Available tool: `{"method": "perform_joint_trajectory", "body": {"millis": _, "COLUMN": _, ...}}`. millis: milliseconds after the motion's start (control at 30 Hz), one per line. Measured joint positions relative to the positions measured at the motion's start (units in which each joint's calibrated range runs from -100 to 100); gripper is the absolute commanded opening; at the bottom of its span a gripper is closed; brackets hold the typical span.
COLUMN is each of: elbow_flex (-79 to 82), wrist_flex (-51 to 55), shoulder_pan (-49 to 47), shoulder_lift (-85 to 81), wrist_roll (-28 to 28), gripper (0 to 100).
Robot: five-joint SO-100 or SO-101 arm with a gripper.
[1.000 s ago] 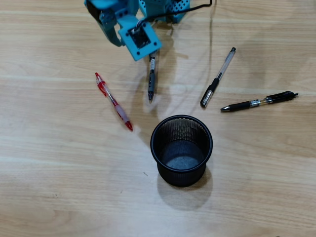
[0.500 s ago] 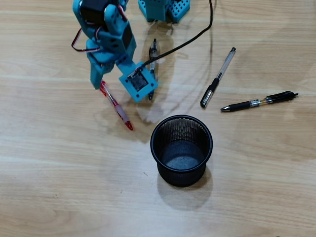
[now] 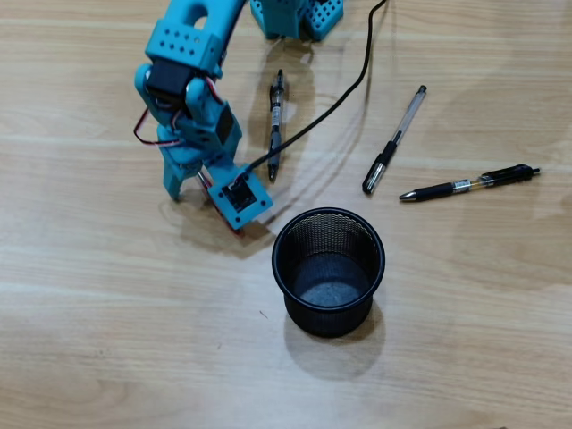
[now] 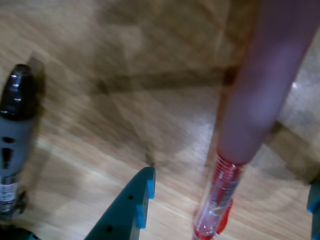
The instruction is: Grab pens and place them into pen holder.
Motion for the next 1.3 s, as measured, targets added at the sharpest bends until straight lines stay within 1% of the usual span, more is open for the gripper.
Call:
{"method": "perform_joint_trajectory", "body": {"millis": 67, "elbow_flex": -0.8, "wrist_flex": -1.1, "shoulder_pan": 0.3, "shoulder_lift": 1.0, "wrist_roll": -0.3, "gripper": 33}}
{"method": "perform_joint_trajectory", "body": {"millis": 133, "elbow_flex": -1.1, "wrist_flex": -1.0, "shoulder_pan": 0.3, "shoulder_lift": 1.4, "wrist_roll": -0.6, "gripper": 29}}
{"method": "perform_joint_trajectory", "body": {"millis": 233, "elbow_flex": -1.2, "wrist_flex": -1.6, "shoulder_pan": 0.5, "shoulder_lift": 1.7, "wrist_roll": -0.6, "gripper": 18}}
{"method": "perform_joint_trajectory", "body": {"millis": 267, "elbow_flex": -1.9, "wrist_flex": -1.7, "shoulder_pan": 0.7, "shoulder_lift": 1.8, "wrist_roll": -0.3, "gripper": 10}}
{"method": "perform_joint_trajectory", "body": {"millis": 367, "elbow_flex": -2.1, "wrist_flex": -1.8, "shoulder_pan": 0.8, "shoulder_lift": 1.8, "wrist_roll": -0.9, "gripper": 2}}
{"method": "perform_joint_trajectory", "body": {"millis": 533, "elbow_flex": -1.6, "wrist_flex": -1.3, "shoulder_pan": 0.7, "shoulder_lift": 1.9, "wrist_roll": -2.1, "gripper": 2}}
{"method": "perform_joint_trajectory", "body": {"millis": 900, "elbow_flex": -0.7, "wrist_flex": -0.6, "shoulder_pan": 0.4, "shoulder_lift": -1.7, "wrist_roll": -2.1, "gripper": 2}}
{"method": "perform_joint_trajectory", "body": {"millis": 1200, "elbow_flex": -0.7, "wrist_flex": 6.6, "shoulder_pan": 0.1, "shoulder_lift": -21.1, "wrist_roll": -2.1, "gripper": 2}}
{"method": "perform_joint_trajectory", "body": {"millis": 1300, "elbow_flex": -0.7, "wrist_flex": 8.8, "shoulder_pan": 0.0, "shoulder_lift": -28.5, "wrist_roll": -3.6, "gripper": 2}}
